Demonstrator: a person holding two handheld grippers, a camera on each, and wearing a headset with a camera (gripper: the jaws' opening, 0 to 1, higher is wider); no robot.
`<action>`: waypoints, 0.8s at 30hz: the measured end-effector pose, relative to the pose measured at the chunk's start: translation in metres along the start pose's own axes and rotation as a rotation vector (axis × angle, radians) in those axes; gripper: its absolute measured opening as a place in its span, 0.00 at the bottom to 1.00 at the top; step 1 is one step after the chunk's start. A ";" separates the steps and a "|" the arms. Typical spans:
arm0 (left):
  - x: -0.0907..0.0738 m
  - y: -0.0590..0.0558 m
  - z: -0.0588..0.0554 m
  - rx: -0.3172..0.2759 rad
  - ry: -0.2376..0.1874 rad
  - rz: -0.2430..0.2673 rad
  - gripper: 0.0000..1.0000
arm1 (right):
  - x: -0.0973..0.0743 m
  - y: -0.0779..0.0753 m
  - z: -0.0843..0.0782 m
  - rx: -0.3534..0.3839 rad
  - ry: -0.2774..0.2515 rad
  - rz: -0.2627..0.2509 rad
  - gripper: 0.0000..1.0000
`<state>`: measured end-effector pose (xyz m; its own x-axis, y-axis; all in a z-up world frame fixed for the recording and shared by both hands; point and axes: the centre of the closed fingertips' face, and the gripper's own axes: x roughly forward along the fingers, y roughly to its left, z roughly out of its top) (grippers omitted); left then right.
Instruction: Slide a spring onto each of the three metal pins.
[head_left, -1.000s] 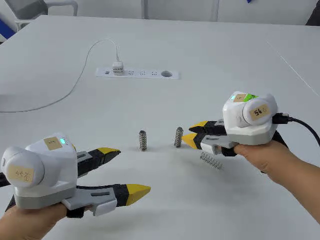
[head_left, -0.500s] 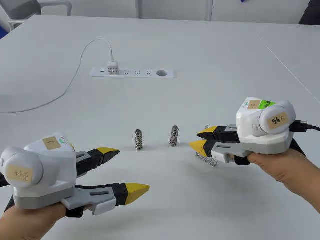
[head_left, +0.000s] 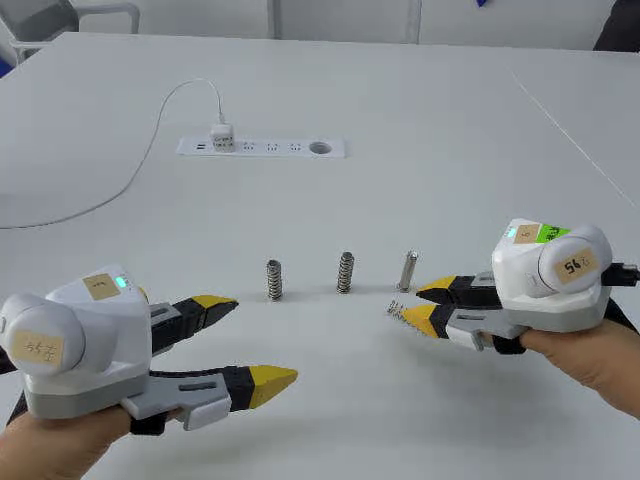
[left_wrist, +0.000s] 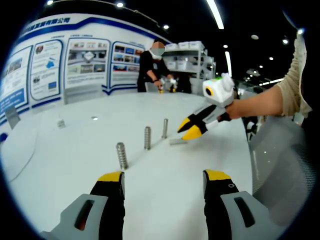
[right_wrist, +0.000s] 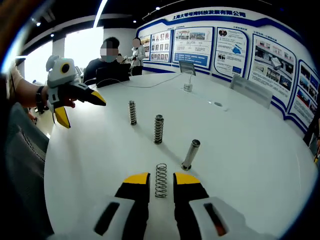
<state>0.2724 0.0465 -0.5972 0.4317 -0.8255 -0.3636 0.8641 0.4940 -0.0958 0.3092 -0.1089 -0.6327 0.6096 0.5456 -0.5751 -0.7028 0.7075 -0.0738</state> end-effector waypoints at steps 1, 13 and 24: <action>0.000 0.000 0.000 0.001 0.001 -0.001 0.64 | 0.000 0.000 -0.003 0.005 0.004 0.000 0.19; 0.000 -0.001 -0.001 0.002 0.007 -0.001 0.63 | 0.001 -0.001 -0.023 0.043 0.033 -0.005 0.19; 0.001 -0.004 -0.002 0.001 0.013 -0.006 0.62 | 0.002 0.001 -0.025 0.084 0.014 0.005 0.15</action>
<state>0.2692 0.0444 -0.5989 0.4234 -0.8248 -0.3748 0.8670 0.4889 -0.0965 0.3006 -0.1189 -0.6545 0.6001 0.5434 -0.5870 -0.6723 0.7403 -0.0021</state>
